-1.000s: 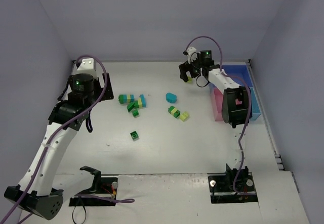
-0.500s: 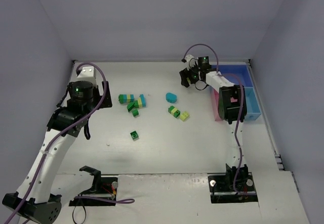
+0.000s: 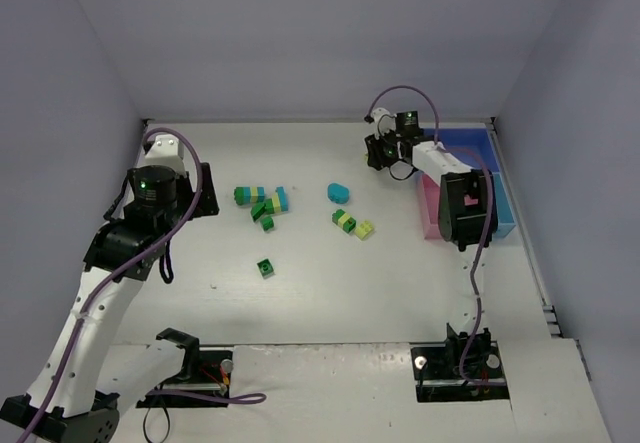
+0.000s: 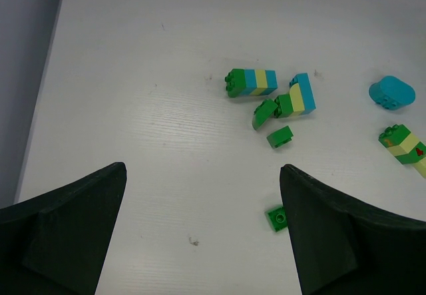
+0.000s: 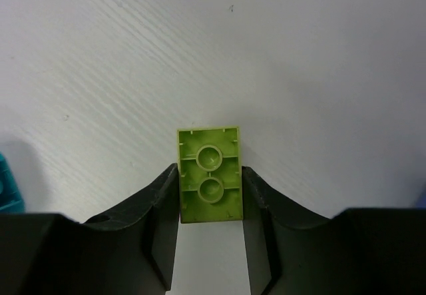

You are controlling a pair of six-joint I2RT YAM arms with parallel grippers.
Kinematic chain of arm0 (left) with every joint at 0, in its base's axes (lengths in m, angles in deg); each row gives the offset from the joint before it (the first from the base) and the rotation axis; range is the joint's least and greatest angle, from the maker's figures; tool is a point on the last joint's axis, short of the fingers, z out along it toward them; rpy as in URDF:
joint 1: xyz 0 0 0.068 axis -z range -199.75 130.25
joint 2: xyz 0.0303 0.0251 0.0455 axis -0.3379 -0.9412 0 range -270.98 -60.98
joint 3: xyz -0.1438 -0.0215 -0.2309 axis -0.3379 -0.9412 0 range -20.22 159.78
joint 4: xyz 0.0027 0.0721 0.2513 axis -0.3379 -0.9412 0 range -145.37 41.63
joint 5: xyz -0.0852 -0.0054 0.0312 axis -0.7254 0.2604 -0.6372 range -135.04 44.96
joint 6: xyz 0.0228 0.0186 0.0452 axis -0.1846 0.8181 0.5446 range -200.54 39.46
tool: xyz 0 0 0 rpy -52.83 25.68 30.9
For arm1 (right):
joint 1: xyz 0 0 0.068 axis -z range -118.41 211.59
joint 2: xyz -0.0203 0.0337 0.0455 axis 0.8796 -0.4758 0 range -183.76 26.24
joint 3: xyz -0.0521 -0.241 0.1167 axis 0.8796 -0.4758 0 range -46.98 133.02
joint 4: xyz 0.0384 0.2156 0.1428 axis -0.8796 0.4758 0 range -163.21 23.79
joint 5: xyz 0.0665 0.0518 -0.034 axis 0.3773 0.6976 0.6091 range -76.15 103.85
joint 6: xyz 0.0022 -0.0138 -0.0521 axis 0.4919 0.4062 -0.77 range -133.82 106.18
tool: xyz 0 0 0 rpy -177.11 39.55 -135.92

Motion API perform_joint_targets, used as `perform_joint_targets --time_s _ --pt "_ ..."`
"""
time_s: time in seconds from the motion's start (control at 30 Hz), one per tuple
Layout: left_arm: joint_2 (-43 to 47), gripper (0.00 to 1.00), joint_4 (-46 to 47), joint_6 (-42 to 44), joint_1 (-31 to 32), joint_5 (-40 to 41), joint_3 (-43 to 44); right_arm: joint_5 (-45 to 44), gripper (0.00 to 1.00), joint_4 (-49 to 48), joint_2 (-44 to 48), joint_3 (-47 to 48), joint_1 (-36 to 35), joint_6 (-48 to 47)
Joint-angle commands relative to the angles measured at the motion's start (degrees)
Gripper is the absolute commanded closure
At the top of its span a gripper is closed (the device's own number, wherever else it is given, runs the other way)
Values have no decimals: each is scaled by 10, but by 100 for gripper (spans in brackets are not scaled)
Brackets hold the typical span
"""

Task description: Sort the legos into containers by color

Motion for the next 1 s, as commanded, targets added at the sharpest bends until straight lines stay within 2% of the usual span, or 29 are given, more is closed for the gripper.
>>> perform_joint_targets --time_s 0.0,0.23,0.43,0.57,0.77,0.97 --pt "11 9 25 -15 1 -11 5 -30 100 -16 128 -5 -3 16" --pt "7 9 21 -34 0 -24 0 -127 100 -16 289 -114 36 32" --pt "12 9 19 -43 2 -61 -26 -231 100 -30 390 -254 98 68" --pt "31 9 27 -38 9 -70 -47 -261 100 -46 447 -321 161 67" --pt "53 9 11 -41 31 -73 -47 -259 100 -65 467 -364 226 76" --pt "56 9 14 -19 50 -55 -62 -267 91 -69 428 -375 244 76"
